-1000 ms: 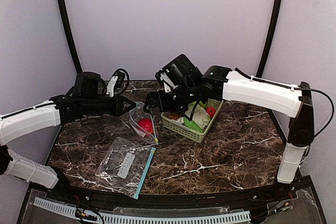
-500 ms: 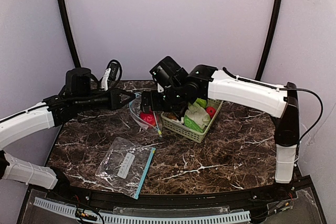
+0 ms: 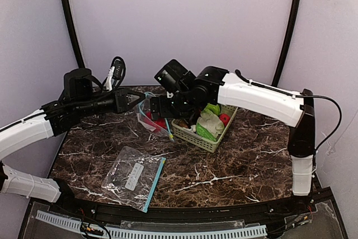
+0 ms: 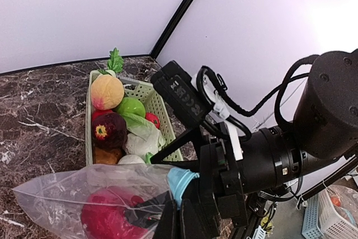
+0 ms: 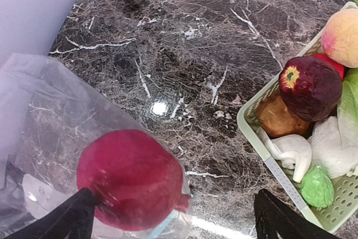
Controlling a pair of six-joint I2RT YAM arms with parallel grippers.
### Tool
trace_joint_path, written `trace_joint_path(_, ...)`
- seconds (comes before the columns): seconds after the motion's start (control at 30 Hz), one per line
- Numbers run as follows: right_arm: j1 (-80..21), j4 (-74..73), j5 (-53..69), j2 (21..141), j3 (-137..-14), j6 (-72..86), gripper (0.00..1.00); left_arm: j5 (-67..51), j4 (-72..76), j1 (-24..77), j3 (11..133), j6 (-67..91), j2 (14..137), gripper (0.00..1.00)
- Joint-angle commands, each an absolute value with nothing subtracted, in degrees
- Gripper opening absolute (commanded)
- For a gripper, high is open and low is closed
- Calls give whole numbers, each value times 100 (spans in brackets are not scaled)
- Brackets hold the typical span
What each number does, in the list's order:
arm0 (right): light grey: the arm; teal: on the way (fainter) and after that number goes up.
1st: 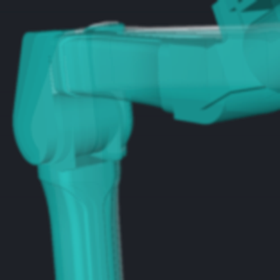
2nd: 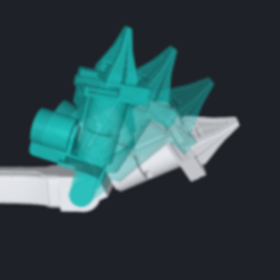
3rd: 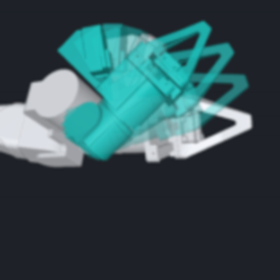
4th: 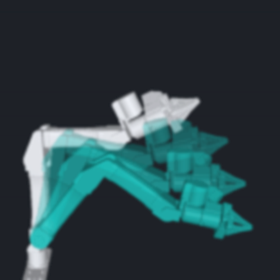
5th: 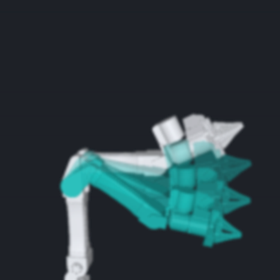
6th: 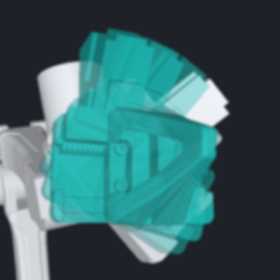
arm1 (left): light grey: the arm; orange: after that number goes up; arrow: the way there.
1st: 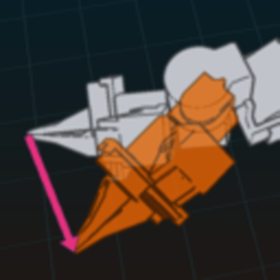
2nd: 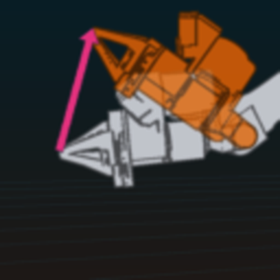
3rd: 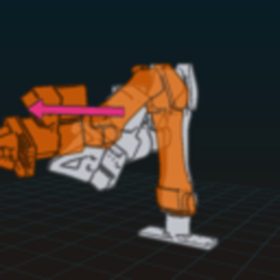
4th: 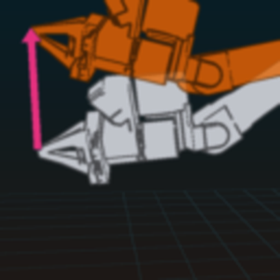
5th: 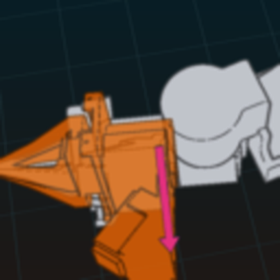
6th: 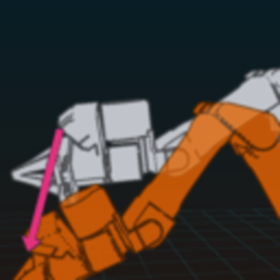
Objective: Place the food in the zip-top bag and seal the zipper
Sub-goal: Adjust the fake fruit in the zipper food storage bag.
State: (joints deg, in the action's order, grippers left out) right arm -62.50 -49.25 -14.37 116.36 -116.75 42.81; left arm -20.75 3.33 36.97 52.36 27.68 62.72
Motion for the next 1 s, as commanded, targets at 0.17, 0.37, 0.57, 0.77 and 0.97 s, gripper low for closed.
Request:
trace_joint_path(0.17,-6383,-5703,-1988,11717,-11851,4415,97,-1731,309,3751,5598,2481,6034,1)
trace_joint_path(0.37,-6411,-5359,-1888,11508,-11827,4404,97,-1823,325,3753,5669,2533,6110,1)
trace_joint_path(0.57,-6413,-4427,-1783,10968,-11353,4354,97,-1841,223,3745,5674,2536,6217,1)
trace_joint_path(0.77,-6423,-4236,-1666,11110,-11511,4241,97,-2050,250,3855,5764,2564,6354,1)
trace_joint_path(0.97,-6424,-4430,-1623,11445,-11773,4242,97,-1988,259,4011,5894,2613,6375,1)
